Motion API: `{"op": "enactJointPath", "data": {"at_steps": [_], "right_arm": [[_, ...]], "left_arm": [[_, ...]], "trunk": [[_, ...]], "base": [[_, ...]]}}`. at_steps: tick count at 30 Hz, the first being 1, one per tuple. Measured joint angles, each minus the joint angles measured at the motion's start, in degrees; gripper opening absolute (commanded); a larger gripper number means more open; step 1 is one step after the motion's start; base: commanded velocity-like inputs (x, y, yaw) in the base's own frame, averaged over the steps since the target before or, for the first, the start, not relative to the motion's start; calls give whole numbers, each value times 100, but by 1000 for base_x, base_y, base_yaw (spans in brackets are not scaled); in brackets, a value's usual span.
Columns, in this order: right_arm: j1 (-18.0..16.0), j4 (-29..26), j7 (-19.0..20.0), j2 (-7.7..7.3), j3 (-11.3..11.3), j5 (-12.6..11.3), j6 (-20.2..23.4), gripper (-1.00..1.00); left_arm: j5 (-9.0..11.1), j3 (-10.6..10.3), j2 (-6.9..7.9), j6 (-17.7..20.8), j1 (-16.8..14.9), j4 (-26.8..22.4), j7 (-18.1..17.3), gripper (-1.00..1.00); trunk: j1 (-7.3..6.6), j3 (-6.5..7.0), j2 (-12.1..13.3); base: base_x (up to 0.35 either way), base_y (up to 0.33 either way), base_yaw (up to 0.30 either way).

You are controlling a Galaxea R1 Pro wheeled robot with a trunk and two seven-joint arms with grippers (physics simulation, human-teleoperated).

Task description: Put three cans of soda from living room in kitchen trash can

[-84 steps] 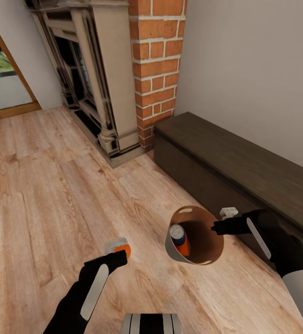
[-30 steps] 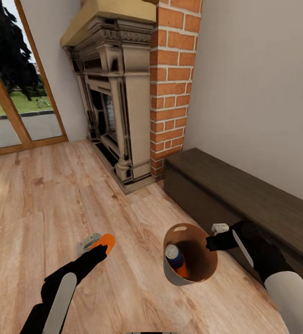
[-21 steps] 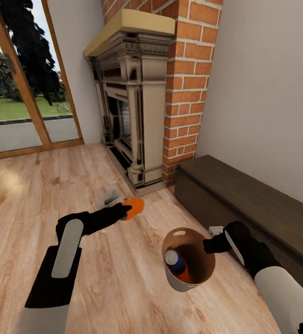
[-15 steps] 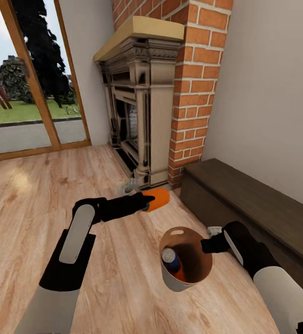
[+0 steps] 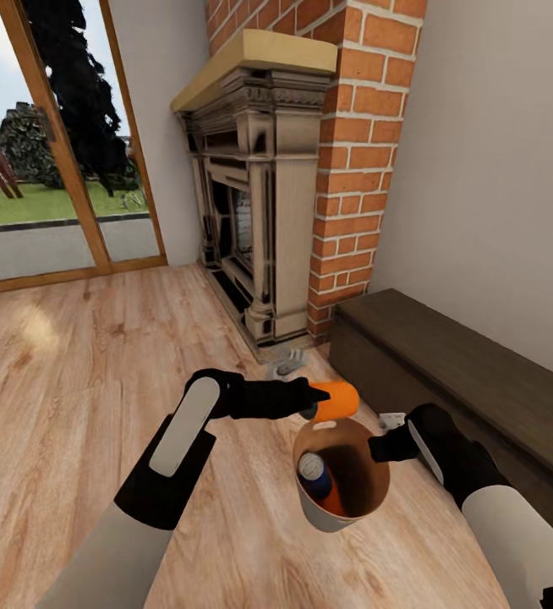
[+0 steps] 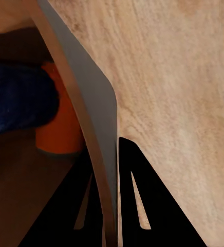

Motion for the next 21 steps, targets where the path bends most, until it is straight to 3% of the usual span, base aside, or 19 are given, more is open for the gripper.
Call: {"op": "enactJointPath", "data": {"at_steps": [2,6,14,20,21], "right_arm": [[0,0,3,1,0,-28,5,-100],[0,0,3,1,0,-37,7,-100],[0,-1,-5,1,0,-37,6,-100],[0,0,-6,8,4,-34,6,-100],[0,0,-11,9,6,-41,8,-100]], "left_arm": [[312,-15,0,4,16,38,219,-100],[677,-24,0,-13,137,65,881,-100],[765,-134,-4,-44,240,505,1126,-100],[838,-511,-28,-214,225,709,1140,-100],[961,-573,-34,-269,215,724,1130,-100]], "trunk": [[0,0,0],[0,0,0],[0,0,0],[0,0,0],[0,0,0]], "base": [[0,0,0],[0,0,0],[0,0,0],[0,0,0],[0,0,0]]}}
